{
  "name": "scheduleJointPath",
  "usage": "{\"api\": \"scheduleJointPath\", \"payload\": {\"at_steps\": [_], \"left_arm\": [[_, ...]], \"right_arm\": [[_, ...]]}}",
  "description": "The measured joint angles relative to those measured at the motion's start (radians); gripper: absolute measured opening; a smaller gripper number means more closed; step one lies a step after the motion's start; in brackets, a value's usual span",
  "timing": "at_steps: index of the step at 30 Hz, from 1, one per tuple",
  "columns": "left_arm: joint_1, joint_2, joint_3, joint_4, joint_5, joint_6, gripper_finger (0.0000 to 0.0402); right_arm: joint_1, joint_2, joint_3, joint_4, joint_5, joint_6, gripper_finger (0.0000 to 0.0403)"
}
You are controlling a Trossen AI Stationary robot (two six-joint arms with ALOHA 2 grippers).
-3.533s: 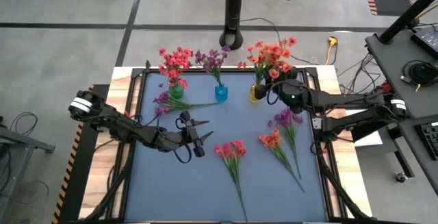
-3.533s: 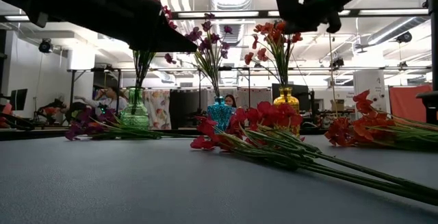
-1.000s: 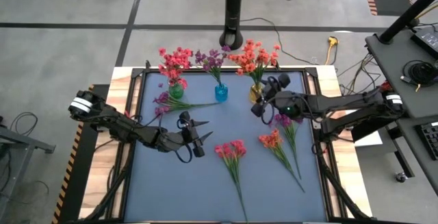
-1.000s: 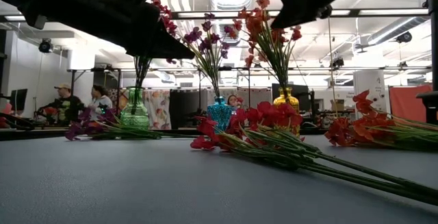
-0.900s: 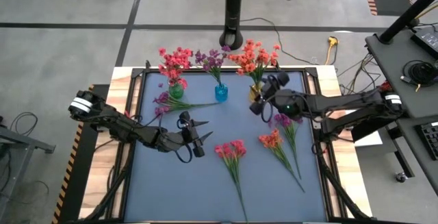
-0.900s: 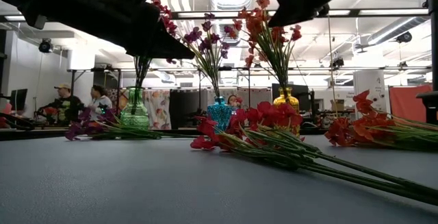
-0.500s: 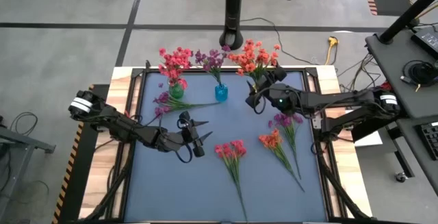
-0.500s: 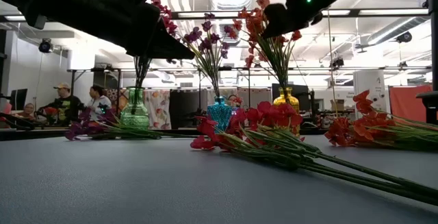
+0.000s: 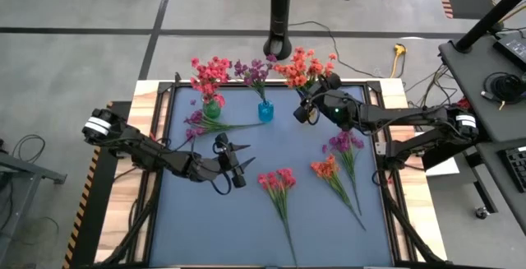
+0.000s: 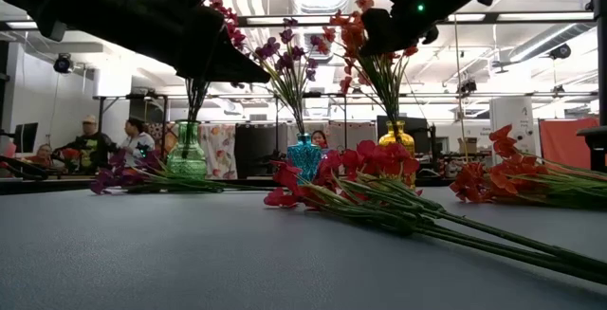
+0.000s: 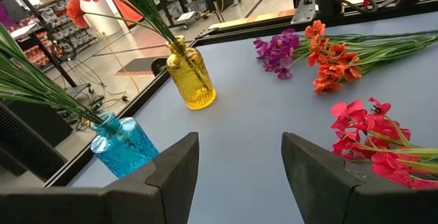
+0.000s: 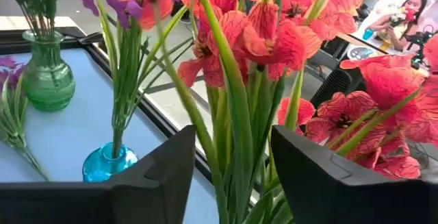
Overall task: Sort flowers into vase by color
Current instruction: Put the top orange flower into the yellow vase
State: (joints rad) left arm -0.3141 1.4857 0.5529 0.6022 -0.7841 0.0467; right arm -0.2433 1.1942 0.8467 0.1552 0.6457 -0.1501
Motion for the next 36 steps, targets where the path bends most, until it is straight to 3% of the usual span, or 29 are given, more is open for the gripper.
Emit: {"api": "scheduleJointPath", "payload": {"at_steps": [11,19,36], "left_arm": [[0.002,0.0,0.0,0.0,0.0,0.0,0.0192],[0.002,0.0,0.0,0.0,-0.001,0.0,0.0192],[0.002,0.0,0.0,-0.008,-0.001,-0.004,0.0192]], "right_arm": [[-0.002,0.0,0.0,-0.001,0.0,-0.006,0.0069],[-0.002,-0.001,0.0,-0.009,0.0,0.0,0.0015],[-0.002,-0.021,-0.001,-0.149,0.001,0.111,0.0009]]}}
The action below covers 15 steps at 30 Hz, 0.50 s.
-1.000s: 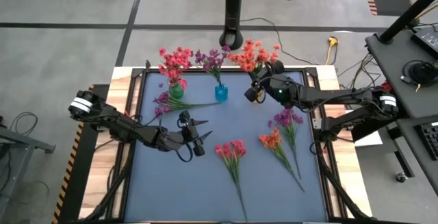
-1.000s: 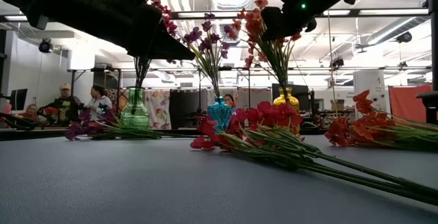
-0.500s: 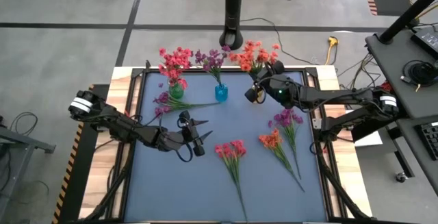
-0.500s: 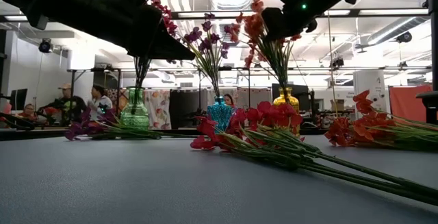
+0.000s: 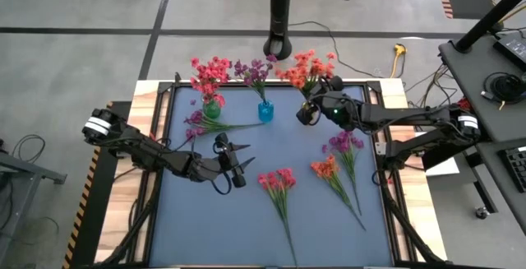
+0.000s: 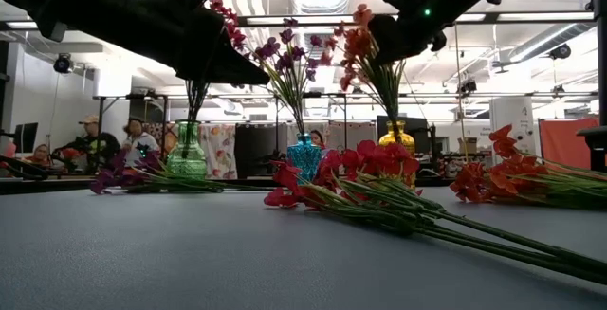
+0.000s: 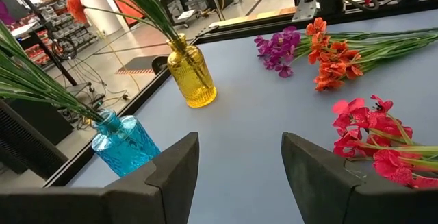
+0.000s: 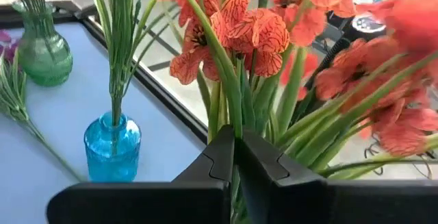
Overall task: Sort flowers into vase by color
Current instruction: Put the top orange flower into the yellow vase
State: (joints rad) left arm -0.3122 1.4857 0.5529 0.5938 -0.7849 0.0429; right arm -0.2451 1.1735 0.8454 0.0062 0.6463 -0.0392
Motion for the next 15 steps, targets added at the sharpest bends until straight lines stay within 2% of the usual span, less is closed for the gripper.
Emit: {"api": "scheduleJointPath", "payload": {"at_steps": [15], "left_arm": [[0.0,0.0,0.0,-0.005,0.0,-0.001,0.0192]], "right_arm": [[0.0,0.018,-0.022,-0.01,0.0,0.003,0.001]]}}
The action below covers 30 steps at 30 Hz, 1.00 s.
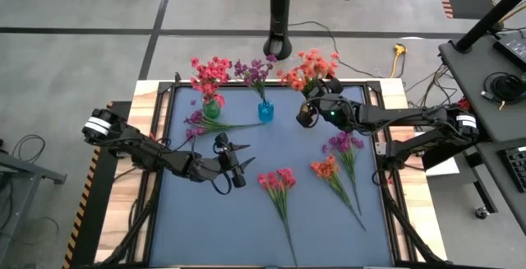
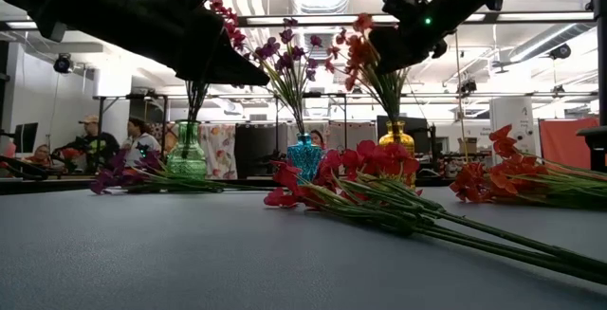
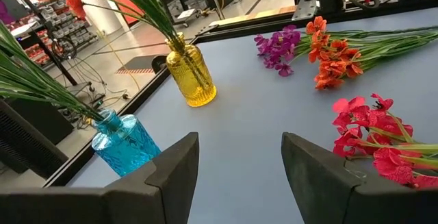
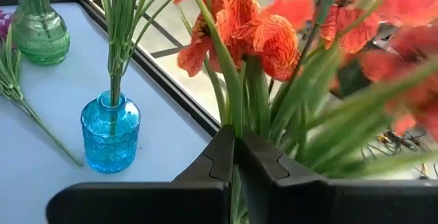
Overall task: Sort flowers into vase by color
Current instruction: Put the top orange flower into the yellow vase, then put the right violet flower into the blue vase
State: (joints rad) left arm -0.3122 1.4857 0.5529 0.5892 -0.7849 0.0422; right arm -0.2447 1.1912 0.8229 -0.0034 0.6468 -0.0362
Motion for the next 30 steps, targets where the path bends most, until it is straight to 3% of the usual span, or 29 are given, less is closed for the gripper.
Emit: {"api": "scheduleJointPath", "payload": {"at_steps": [5,12,23,30], "left_arm": [[-0.001,0.0,0.0,-0.021,0.001,-0.05,0.0192],[-0.004,0.0,0.042,-0.163,0.001,-0.15,0.0192],[-0.081,0.0,0.227,-0.805,0.042,-0.43,0.0192],[-0.175,0.0,0.303,-1.08,0.039,-0.62,0.0192]], "right_arm": [[0.0,-0.004,0.005,-0.003,0.001,0.002,0.0033],[0.002,-0.01,0.006,-0.003,0.008,0.004,0.0104],[0.023,-0.113,0.008,-0.15,-0.004,0.12,0.0167],[0.104,-0.162,0.008,-0.248,-0.023,0.185,0.0183]]}}
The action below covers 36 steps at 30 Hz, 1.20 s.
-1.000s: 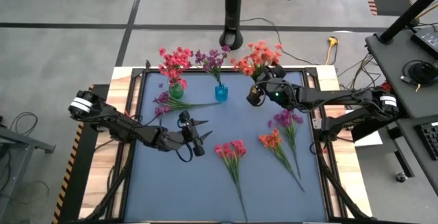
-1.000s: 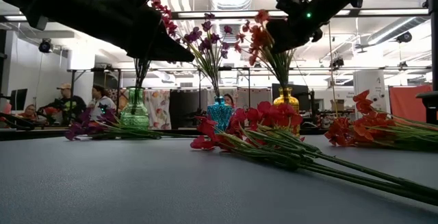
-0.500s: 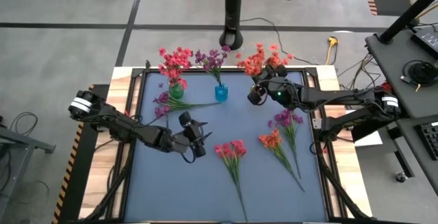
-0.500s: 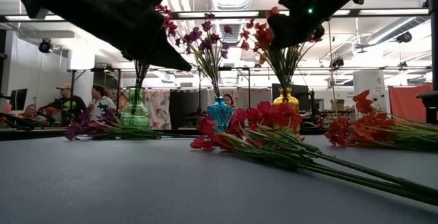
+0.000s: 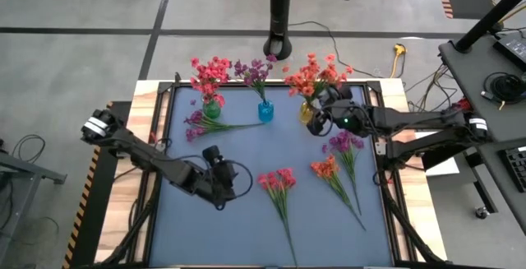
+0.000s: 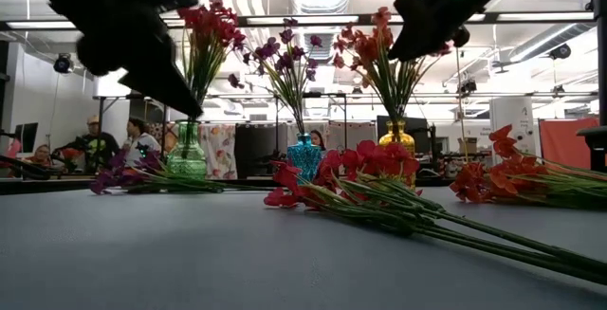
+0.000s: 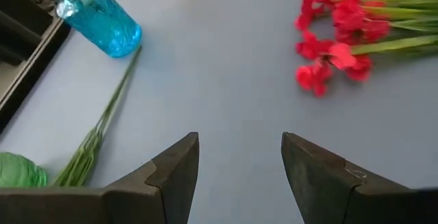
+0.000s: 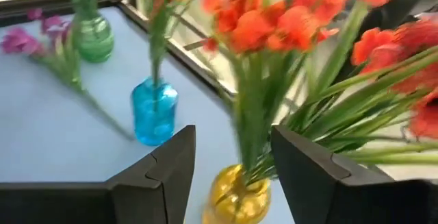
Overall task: Sort flowers into vase by color
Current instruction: Put the right violet flower into the blue vase
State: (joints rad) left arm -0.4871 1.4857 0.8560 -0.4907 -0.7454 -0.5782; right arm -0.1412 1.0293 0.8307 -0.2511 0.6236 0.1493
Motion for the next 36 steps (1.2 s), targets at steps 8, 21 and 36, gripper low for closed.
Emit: {"api": "scheduleJointPath", "payload": {"at_steps": [8,21,36], "left_arm": [[-0.08,0.0,0.029,-0.065,0.013,-0.108,0.0192],[-0.115,0.0,0.1,-0.246,0.093,-0.199,0.0192],[-0.115,-0.001,0.132,-0.413,0.107,-0.199,0.0192]], "right_arm": [[0.099,-0.009,0.0,-0.121,-0.024,0.166,0.0182],[0.241,0.068,0.0,-0.436,-0.71,0.713,0.0167],[0.472,0.112,-0.002,-0.945,-0.687,1.192,0.0182]]}}
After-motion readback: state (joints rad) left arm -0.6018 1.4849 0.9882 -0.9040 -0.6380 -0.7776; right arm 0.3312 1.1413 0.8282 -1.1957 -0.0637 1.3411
